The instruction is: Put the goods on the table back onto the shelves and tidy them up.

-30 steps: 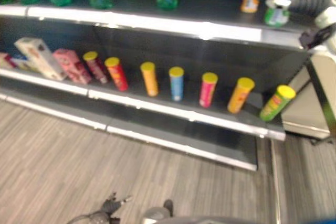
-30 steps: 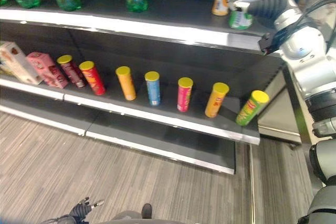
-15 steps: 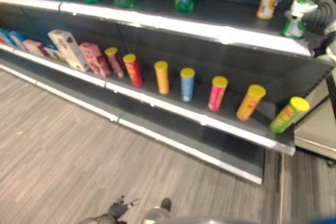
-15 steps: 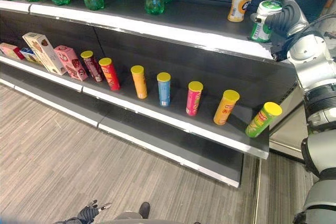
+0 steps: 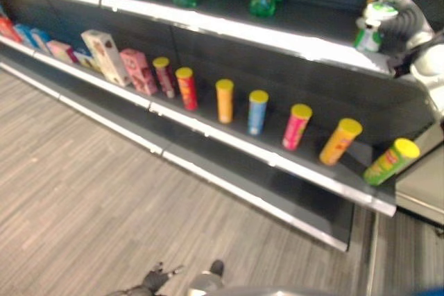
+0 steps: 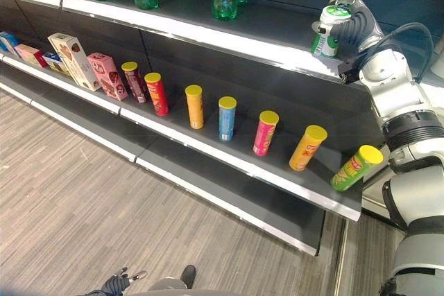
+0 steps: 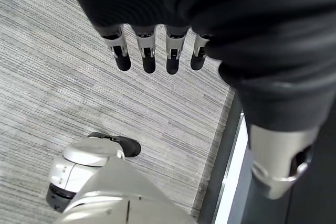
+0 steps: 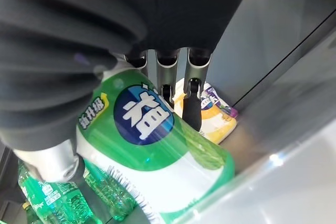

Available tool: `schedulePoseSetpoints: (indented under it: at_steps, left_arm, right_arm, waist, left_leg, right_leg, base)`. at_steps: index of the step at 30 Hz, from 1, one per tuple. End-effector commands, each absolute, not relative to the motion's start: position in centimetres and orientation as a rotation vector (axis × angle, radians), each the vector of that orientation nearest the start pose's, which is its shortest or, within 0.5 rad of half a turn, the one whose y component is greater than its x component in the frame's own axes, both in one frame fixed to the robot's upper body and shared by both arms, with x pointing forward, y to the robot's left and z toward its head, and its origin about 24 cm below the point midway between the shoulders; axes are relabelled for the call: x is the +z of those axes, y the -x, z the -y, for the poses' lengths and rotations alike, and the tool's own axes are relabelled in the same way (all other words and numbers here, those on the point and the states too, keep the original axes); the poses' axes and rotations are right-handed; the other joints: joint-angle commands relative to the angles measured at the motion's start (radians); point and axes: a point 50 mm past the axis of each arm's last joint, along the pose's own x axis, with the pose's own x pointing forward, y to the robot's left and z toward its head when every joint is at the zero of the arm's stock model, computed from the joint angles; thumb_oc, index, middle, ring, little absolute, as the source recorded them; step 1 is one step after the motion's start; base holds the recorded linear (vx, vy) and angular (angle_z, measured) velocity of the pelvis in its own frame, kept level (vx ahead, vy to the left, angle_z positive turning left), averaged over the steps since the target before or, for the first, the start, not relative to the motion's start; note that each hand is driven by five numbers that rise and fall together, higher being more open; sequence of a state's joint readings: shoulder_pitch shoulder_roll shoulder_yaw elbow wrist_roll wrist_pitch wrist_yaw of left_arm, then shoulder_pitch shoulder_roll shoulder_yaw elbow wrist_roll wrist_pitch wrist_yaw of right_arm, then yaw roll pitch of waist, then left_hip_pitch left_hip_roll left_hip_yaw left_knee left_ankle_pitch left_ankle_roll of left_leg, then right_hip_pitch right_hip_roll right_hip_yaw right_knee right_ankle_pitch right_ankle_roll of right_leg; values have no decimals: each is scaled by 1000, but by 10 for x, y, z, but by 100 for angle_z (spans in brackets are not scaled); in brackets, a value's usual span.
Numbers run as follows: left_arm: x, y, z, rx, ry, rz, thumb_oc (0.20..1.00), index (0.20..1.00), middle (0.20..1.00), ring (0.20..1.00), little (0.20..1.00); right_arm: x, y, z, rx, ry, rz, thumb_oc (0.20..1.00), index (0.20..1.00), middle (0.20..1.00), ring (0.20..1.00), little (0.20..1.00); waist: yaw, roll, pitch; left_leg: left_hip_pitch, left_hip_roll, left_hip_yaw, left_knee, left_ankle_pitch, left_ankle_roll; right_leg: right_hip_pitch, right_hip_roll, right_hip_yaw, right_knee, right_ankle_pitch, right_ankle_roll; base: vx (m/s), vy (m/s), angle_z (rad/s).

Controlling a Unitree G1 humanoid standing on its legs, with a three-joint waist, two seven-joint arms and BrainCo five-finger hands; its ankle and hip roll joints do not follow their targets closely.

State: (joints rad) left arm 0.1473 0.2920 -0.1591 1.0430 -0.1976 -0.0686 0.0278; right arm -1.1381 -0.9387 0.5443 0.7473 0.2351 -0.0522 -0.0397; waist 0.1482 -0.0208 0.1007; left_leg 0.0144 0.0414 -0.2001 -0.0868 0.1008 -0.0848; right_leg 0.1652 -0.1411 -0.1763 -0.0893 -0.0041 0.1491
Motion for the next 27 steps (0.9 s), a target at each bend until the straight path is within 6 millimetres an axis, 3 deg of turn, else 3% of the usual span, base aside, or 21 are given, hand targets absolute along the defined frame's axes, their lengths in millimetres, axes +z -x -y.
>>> schedulePoseSetpoints:
  at_steps: [1,11,12,13,14,27]
  left_arm:
    - [-149,-80,-263,174,-240,-1113,1000,1000,1000,1000,1000]
    - [-149,-80,-262,176,-241,-1112,1000,1000,1000,1000,1000]
    - [-149,-80,-261,176,-238,-1109,1000,1000,1000,1000,1000]
    - [-150,-80,-261,177,-238,-1110,1000,1000,1000,1000,1000]
    - [-150,-80,-261,179,-237,-1110,1000,1000,1000,1000,1000]
    - [-151,-79,-259,181,-235,-1116,1000,1000,1000,1000,1000]
  right_arm:
    - [332,-378,269,-236,889,419,200,200,200,200,200]
    - [328,-383,268,-249,898,388,200,200,200,200,200]
    - [327,-384,268,-250,895,387,432,432,432,432,432]
    - [327,-384,268,-253,895,385,536,536,536,536,536]
    - [326,-384,268,-254,893,385,1000,1000,1000,1000,1000]
    - [327,-385,264,-263,882,400,1000,1000,1000,1000,1000]
  waist:
    - [28,-58,-44]
    - [26,-52,-46]
    - [25,-51,-45]
    - [24,-51,-45]
    - [24,-51,-44]
    - [17,-52,-43]
  left_leg:
    - [10,-35,72,2,-102,-13]
    - [14,-42,77,-1,-107,-9]
    - [14,-42,77,-1,-106,-9]
    - [13,-42,77,-1,-107,-9]
    - [13,-42,78,-1,-107,-9]
    - [19,-37,85,-1,-112,-8]
  right_leg:
    - [-54,-37,3,46,-22,12]
    - [-53,-49,7,42,-15,14]
    - [-54,-49,8,42,-14,14]
    - [-54,-49,7,42,-14,14]
    - [-55,-49,9,42,-15,14]
    - [-57,-46,19,41,-17,12]
  base:
    - [8,23,11]
    - [1,2,1]
    - [0,0,0]
    - [0,0,0]
    - [0,0,0]
    - [0,0,0]
